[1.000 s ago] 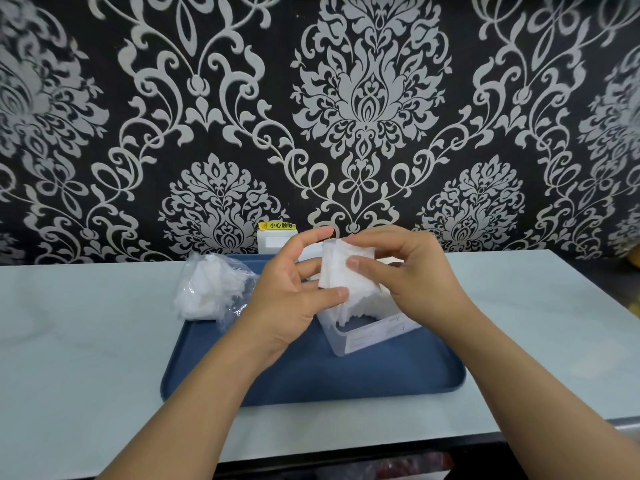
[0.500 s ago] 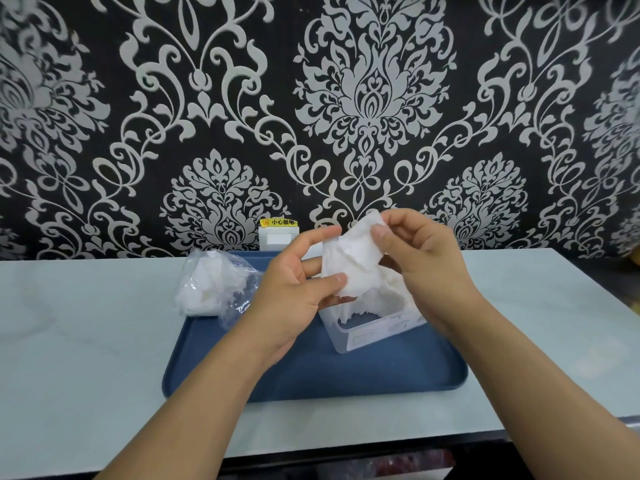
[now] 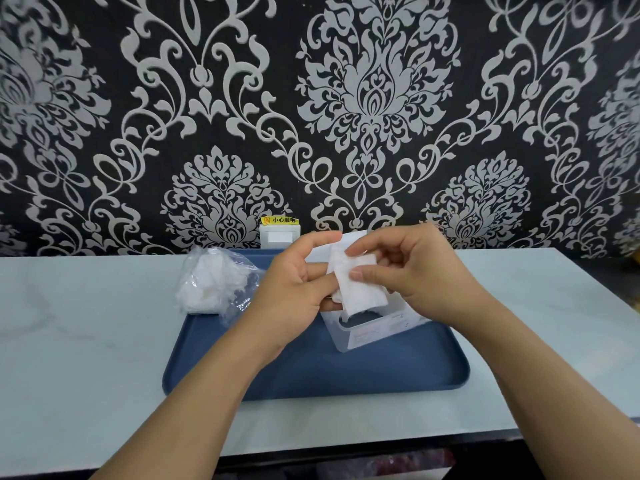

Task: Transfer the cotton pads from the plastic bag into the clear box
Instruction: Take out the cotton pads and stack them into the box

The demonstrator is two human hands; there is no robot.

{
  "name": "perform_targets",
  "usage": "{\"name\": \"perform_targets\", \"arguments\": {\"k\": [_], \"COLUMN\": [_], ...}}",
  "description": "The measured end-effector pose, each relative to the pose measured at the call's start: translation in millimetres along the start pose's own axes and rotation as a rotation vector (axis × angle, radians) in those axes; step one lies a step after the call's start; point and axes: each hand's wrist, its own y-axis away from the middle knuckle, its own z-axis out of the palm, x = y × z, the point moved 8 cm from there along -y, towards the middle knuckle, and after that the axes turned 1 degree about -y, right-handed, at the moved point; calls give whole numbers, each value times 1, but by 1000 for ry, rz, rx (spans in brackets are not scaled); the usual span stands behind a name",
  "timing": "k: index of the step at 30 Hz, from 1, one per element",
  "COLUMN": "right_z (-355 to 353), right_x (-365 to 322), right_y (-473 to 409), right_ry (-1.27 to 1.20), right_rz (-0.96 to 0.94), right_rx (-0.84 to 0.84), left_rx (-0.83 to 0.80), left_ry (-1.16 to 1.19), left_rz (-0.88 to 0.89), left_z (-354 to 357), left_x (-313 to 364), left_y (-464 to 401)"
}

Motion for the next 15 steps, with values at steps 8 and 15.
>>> {"name": "perform_targets", "arguments": {"k": [8, 15], "right_z": [-3, -2], "right_x": [3, -2], "right_y": [-2, 1], "right_ry": [137, 181], "right_rz": [-19, -76], "right_rx": [61, 43], "left_rx": [-9, 102], "left_ry": [-26, 140], "left_rz": [20, -85], "left_z": [2, -3], "left_x": [-2, -10], "left_y": [0, -2]}}
